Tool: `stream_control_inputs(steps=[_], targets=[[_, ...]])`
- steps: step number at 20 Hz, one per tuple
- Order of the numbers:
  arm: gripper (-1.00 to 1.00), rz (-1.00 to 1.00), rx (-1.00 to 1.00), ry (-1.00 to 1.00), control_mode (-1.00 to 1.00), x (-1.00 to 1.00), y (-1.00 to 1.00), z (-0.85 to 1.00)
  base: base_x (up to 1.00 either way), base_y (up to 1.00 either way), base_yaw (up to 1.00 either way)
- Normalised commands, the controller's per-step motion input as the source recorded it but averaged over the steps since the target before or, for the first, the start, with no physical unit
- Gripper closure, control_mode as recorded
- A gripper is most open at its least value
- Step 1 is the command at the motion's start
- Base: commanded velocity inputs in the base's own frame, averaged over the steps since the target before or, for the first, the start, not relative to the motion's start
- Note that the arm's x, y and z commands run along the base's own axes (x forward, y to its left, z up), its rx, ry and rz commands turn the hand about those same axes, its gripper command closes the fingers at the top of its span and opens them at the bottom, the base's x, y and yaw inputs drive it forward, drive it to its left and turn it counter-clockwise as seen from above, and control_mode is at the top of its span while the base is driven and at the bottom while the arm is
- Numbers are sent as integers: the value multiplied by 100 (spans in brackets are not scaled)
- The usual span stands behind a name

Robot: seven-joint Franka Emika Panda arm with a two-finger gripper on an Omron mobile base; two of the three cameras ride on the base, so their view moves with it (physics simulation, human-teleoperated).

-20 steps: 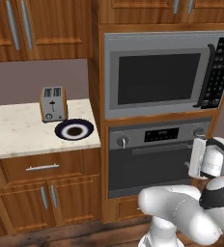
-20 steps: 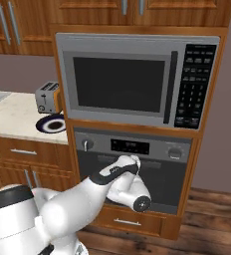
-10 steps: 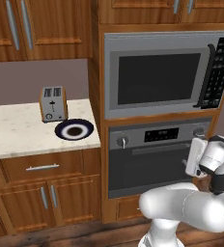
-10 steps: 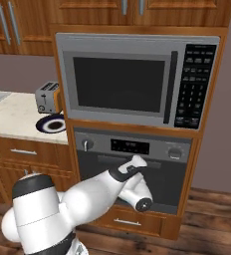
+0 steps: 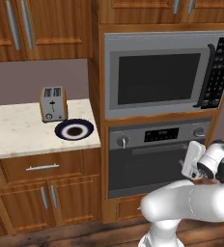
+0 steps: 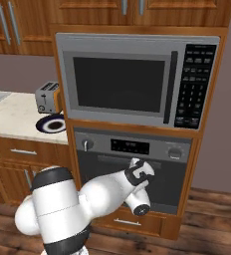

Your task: Take the baked cake out of the oven and place it on the plate for cooling. Then close the oven door.

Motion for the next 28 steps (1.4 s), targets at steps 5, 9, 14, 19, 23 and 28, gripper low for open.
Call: stream_control_inputs(steps=[5,9,14,19,23,28], targets=[[-100,0,0,-9,-100,14,0,-11,0,0,0],[-100,0,0,-7,-100,16,0,-4,0,0,0],[-100,0,0,-3,-100,25,0,-11,0,0,0],[-100,0,0,-1,-100,28,0,-14,0,0,0],[-100,0,0,0,-100,26,0,-21,0,0,0],[-100,0,0,0,-100,26,0,-26,0,0,0]])
